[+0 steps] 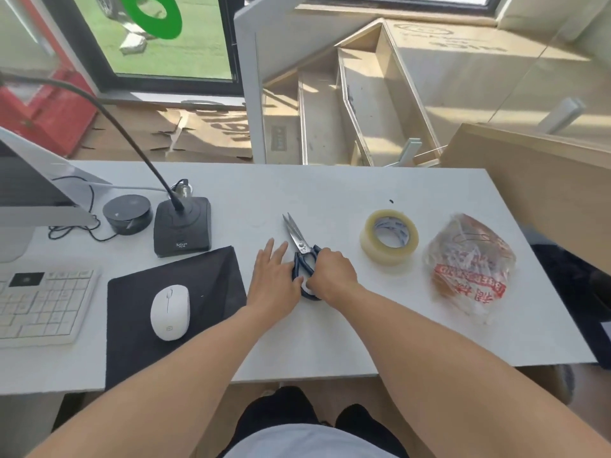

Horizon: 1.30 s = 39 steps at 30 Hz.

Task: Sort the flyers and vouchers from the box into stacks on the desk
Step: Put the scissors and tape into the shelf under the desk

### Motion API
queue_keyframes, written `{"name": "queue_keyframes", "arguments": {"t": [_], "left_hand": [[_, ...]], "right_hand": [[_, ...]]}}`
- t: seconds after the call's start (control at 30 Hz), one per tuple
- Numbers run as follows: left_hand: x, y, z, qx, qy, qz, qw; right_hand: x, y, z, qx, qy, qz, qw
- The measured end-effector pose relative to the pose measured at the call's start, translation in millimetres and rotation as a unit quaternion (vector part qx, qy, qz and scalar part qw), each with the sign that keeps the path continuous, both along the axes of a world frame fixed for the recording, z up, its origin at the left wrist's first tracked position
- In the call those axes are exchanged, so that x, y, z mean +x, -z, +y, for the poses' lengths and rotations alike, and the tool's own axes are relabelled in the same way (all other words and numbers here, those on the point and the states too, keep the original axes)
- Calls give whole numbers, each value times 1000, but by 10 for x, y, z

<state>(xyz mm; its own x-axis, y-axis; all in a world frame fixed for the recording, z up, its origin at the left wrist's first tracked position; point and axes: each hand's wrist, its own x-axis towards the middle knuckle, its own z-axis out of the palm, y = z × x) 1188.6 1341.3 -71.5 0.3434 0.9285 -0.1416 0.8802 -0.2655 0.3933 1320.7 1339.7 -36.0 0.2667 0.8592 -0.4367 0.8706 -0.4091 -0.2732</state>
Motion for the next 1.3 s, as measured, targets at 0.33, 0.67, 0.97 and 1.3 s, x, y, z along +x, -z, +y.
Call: {"name": "queue_keyframes", "arguments": {"t": [0.33, 0.67, 0.97, 1.3], "left_hand": [[568, -36, -1174, 13, -103, -12, 995], [912, -4, -2506, -22, -278, -102, 955], [678, 130, -3478, -12, -288, -96, 953], [515, 908, -3607, 26, -107, -51, 993]], "right_hand": [[524, -18, -754, -13, -111, -11, 994], [861, 70, -1838, 20, -182, 57, 981], [752, 399, -2786, 45, -196, 105, 974], [959, 1387, -3304, -44, -19, 95, 994]]}}
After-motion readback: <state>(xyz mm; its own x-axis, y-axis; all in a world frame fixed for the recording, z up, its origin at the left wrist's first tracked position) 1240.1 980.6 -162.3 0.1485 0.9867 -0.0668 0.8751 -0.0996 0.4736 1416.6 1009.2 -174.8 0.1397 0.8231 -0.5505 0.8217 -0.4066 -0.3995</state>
